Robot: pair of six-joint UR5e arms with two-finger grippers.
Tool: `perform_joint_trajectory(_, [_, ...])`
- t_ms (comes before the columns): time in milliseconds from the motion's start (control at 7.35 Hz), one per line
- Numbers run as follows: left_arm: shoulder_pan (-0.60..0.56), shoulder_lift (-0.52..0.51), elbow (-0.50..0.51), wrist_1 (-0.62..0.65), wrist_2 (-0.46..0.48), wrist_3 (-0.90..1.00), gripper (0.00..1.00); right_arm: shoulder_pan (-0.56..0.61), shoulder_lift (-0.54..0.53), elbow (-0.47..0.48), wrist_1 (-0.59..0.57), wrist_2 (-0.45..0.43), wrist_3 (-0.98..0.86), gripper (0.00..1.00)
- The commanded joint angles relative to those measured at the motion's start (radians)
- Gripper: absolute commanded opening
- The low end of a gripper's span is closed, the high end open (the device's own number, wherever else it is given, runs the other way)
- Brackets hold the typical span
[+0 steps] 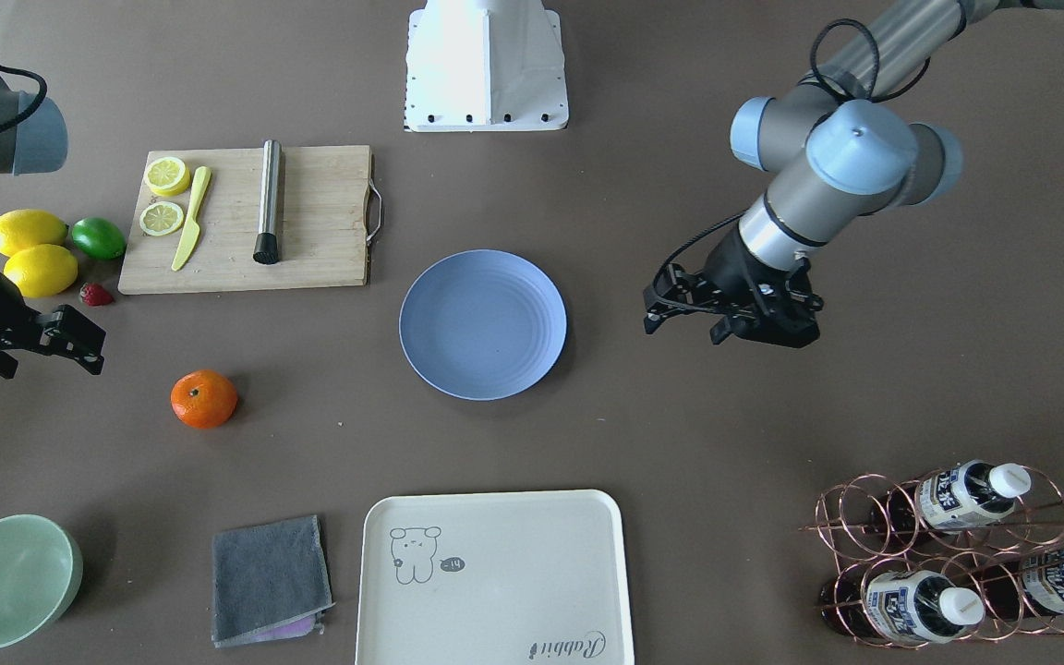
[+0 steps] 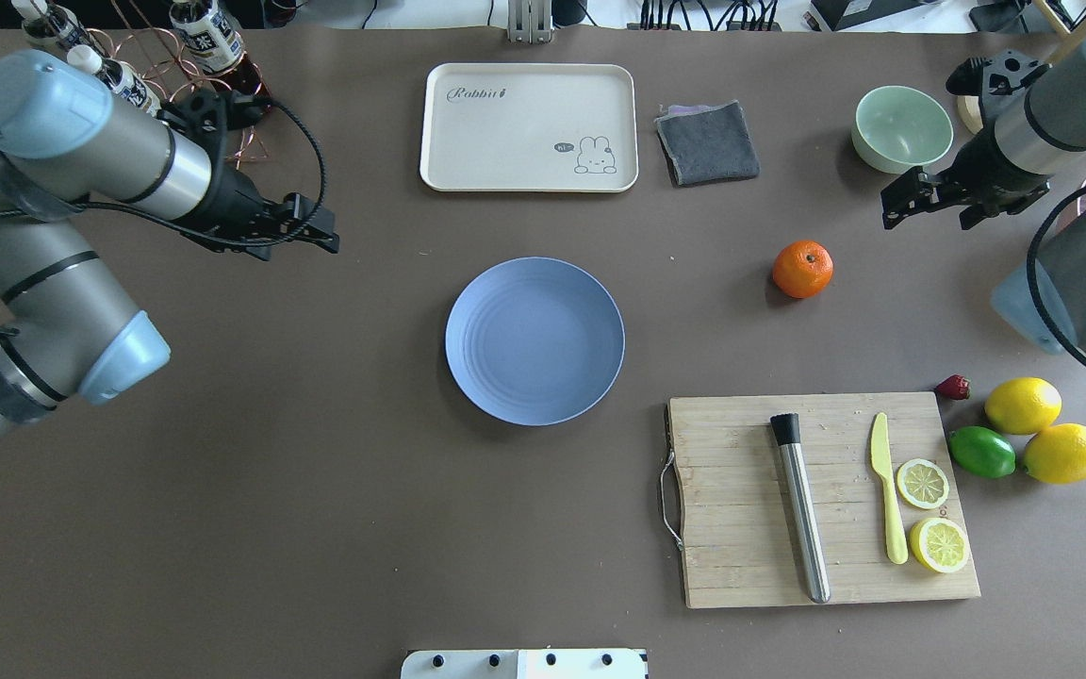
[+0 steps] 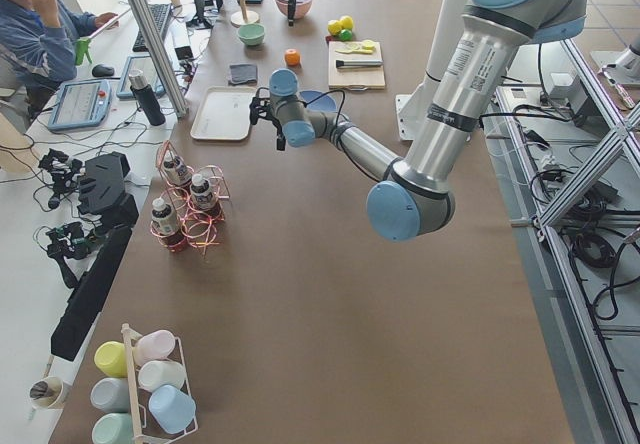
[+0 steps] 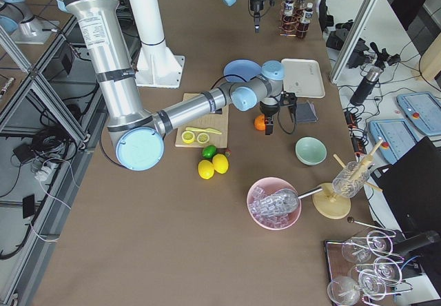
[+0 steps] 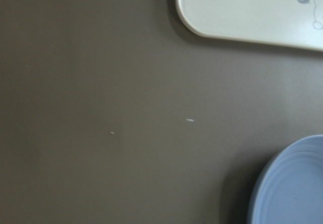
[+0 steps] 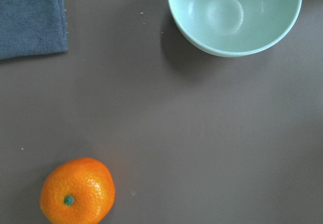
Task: Pick orange to plate
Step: 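Slide the blue plate farther toward the center, then withdraw the left gripper, then lower the right gripper over the orange tangerine and grasp it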
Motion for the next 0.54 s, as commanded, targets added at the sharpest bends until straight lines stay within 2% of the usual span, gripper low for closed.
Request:
perform_joint_trajectory(0, [-0.218,0.192,-0.038,0.014,-0.148,0.328,0.98,-0.049,0.064,-0.065,0.005,-0.008,0.028,0.99])
perform_joint_trajectory(136, [-0.25,0.238,-0.033,0.017,-0.149,0.438,0.98,-0.071,0.079,-0.094,0.006,-0.011,0.032,1.0])
perform_joint_trajectory(408, [-0.255,0.257,-0.041,0.011,-0.144,0.445,0.98,-0.1,0.102,-0.152,0.093,-0.011,0.09,1.0])
